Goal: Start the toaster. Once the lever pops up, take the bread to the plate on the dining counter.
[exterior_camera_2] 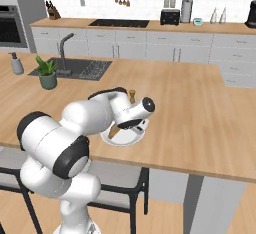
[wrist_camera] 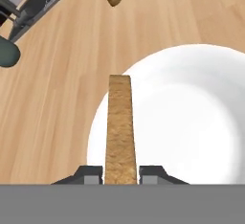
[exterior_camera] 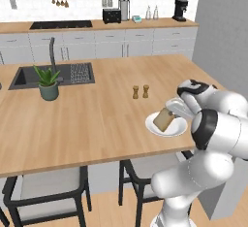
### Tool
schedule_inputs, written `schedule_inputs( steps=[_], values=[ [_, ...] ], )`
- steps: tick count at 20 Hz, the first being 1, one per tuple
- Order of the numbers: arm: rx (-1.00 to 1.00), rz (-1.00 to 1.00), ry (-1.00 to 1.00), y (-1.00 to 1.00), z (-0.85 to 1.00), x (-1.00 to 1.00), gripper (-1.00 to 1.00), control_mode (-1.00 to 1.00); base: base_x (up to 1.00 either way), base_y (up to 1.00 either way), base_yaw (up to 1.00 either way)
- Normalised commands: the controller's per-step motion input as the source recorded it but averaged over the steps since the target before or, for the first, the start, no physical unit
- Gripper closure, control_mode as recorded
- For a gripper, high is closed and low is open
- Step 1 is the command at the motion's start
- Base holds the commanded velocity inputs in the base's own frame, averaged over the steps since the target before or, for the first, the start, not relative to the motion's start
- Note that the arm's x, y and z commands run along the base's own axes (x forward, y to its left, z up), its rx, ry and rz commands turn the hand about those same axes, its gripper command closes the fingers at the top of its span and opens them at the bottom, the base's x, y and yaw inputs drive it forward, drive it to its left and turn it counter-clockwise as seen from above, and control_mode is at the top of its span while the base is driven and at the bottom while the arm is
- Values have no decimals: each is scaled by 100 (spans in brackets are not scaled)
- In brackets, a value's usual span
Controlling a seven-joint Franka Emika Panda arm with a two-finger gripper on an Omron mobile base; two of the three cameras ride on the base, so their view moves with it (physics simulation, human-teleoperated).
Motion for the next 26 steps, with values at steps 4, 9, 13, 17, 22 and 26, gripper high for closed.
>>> schedule_inputs(
  steps=[4,9,13,17,22,26],
  values=[
    [2,0,0,0,-4,2,100,-100,0,0,0],
    [0,0,0,0,-2,0,-100,-100,0,0,0],
    [0,0,-1,-8,0,0,-100,-100,0,0,0],
    [0,0,-3,-37,0,-8,-100,-100,0,0,0],
    [-2,0,-15,-49,35,-15,-100,-100,0,0,0],
    [-8,0,-20,-7,53,-19,-100,-100,0,0,0]
  ],
)
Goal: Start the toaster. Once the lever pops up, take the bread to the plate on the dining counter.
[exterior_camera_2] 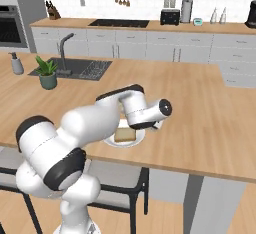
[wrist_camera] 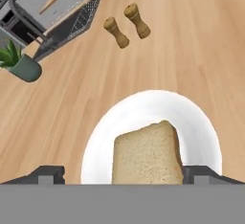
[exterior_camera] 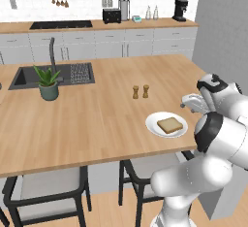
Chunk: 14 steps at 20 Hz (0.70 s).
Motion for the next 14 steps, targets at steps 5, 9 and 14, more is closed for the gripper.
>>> schedule_inputs(
  steps=[5,9,14],
  values=[
    [-15,-3,-9,24,55,-54,-100,-100,0,0,0],
    [-21,-24,7,12,30,-100,-100,-100,0,0,0],
    [-20,-35,10,22,4,-100,-100,-100,0,0,0]
  ],
)
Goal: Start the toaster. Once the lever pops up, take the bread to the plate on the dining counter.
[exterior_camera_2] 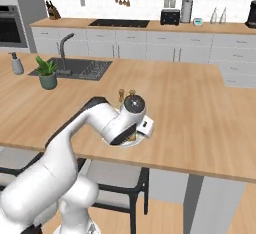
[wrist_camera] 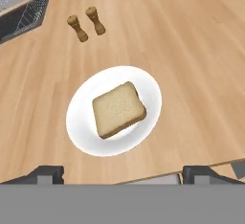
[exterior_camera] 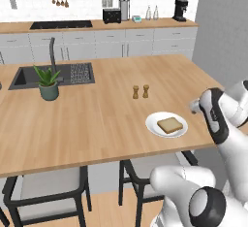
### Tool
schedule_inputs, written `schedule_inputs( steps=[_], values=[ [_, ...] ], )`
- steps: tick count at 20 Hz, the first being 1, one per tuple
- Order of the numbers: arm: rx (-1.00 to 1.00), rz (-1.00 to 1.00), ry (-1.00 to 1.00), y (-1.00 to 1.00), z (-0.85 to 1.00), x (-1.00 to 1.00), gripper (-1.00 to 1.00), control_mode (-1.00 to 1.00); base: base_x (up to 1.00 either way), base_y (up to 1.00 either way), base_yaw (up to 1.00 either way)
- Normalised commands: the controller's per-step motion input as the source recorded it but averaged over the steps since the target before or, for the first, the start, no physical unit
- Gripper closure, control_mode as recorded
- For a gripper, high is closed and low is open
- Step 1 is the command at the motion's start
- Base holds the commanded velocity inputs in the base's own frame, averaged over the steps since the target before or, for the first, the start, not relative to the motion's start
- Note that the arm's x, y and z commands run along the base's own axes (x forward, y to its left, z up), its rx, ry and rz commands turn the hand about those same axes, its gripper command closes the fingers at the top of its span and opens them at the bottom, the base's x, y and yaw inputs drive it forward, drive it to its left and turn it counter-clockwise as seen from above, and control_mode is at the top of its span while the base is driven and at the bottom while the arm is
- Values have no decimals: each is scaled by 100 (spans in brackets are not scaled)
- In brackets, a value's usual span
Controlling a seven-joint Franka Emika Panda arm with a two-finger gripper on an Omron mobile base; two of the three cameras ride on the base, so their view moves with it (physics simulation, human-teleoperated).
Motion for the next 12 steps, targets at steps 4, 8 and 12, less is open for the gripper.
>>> schedule_inputs(
  steps=[4,8,12],
  values=[
    [-4,-31,12,30,12,-100,-100,-100,0,0,0],
    [0,-20,4,39,24,-100,-100,-100,0,0,0],
    [0,-8,-4,31,28,-100,-100,-100,0,0,0]
  ],
)
